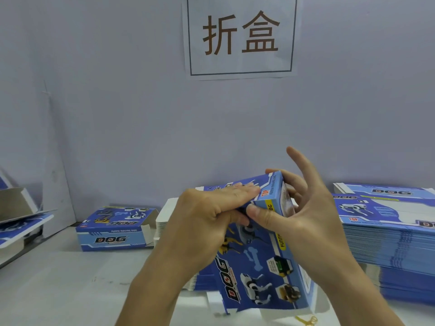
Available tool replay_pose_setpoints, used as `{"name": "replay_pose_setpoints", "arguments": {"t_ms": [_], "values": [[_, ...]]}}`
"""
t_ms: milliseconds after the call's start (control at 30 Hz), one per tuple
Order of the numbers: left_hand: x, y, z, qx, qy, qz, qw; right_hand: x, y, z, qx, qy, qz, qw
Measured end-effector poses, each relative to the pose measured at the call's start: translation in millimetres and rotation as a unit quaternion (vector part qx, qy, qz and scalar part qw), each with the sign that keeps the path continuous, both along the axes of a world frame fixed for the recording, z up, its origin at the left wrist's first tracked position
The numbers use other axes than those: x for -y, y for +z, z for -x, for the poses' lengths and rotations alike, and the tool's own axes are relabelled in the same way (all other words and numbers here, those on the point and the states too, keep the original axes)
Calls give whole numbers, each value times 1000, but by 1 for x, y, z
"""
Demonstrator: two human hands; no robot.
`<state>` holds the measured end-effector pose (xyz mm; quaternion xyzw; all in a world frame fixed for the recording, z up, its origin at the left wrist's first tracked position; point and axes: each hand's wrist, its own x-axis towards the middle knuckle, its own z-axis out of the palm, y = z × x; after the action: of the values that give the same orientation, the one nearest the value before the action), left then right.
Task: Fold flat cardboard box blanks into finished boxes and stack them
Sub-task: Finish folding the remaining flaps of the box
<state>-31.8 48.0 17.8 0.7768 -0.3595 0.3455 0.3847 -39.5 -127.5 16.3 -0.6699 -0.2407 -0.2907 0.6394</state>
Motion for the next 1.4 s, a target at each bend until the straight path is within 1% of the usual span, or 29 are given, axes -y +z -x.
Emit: {"name": "replay_pose_setpoints", "arguments": {"t_ms": [67, 133, 167, 233, 300, 333, 367, 400, 433, 467, 500, 533, 567, 600, 633, 667, 733, 800, 867, 933, 1000, 1033, 1067, 1100, 1167, 1233, 1267, 1333, 1400], "values": [[3, -1, -2, 24, -6, 0, 1000, 1, 2, 1, -3, -12, -1, 1000], [5, -4, -4, 41, 3, 33, 999, 0, 4, 3, 9, -47, 6, 999], [5, -5, -5, 37, 14, 74, 996, -1, 5, 4, 32, -76, 14, 997], [0, -6, -10, 14, 37, 192, 981, -4, 7, 7, 104, -153, 35, 982], [-10, -5, -16, 30, 74, 315, 946, -6, 10, 10, 188, -206, 37, 960], [-15, -5, -18, 34, 94, 382, 919, -8, 9, 12, 228, -217, 42, 948], [-20, -4, -21, 24, 103, 462, 880, -11, 7, 13, 258, -227, 56, 937], [-23, -5, -24, 4, 96, 544, 833, -16, 4, 14, 272, -244, 74, 928], [-25, -6, -26, -22, 77, 613, 786, -20, 1, 13, 265, -261, 88, 924], [-24, -7, -27, -48, 54, 660, 747, -24, -2, 11, 227, -268, 80, 933], [-21, -8, -27, -70, 33, 690, 720, -28, -5, 9, 161, -255, 60, 952], [-16, -10, -27, -89, 15, 706, 702, -29, -7, 6, 69, -213, 39, 974], [-10, -10, -26, -109, -2, 710, 696, -30, -7, 2, -34, -150, 18, 988], [-3, -11, -25, -133, -17, 702, 700, -27, -9, -2, -112, -75, -5, 991], [4, -13, -24, -162, -32, 683, 712, -22, -10, -5, -143, -11, -41, 989], [12, -15, -24, -197, -51, 657, 726, -17, -9, -6, -131, 25, -82, 988], [24, -19, -26, -270, -74, 610, 741, -6, -3, -5, -59, 50, -148, 986], [30, -22, -29, -314, -71, 586, 744, 3, 2, -4, 11, 28, -147, 989], [31, -23, -29, -332, -66, 541, 770, 7, 4, -3, 50, -15, -144, 988], [29, -21, -27, -322, -24, 463, 825, 9, 6, -2, 72, -79, -160, 981], [20, -15, -22, -261, 53, 406, 874, 13, 9, -1, 85, -117, -144, 979], [14, -11, -19, -225, 59, 392, 890, 17, 9, 0, 90, -118, -116, 982], [7, -6, -16, -198, 37, 380, 903, 22, 8, 0, 88, -105, -80, 987], [1, 0, -11, -186, -6, 361, 914, 25, 7, 1, 79, -71, -48, 993], [-7, 11, 0, -193, -77, 307, 929, 25, 7, 2, 55, 24, 23, 998], [-6, 16, 7, -182, -85, 263, 944, 20, 5, 2, 42, 82, 76, 993], [-3, 16, 9, -162, -76, 252, 951, 17, 4, 1, 35, 97, 81, 991], [4, 14, 9, -137, -69, 257, 954, 15, 2, 1, 17, 121, 67, 990], [8, 11, 7, -159, -84, 281, 943, 15, -1, -1, -11, 132, 52, 990]]}}
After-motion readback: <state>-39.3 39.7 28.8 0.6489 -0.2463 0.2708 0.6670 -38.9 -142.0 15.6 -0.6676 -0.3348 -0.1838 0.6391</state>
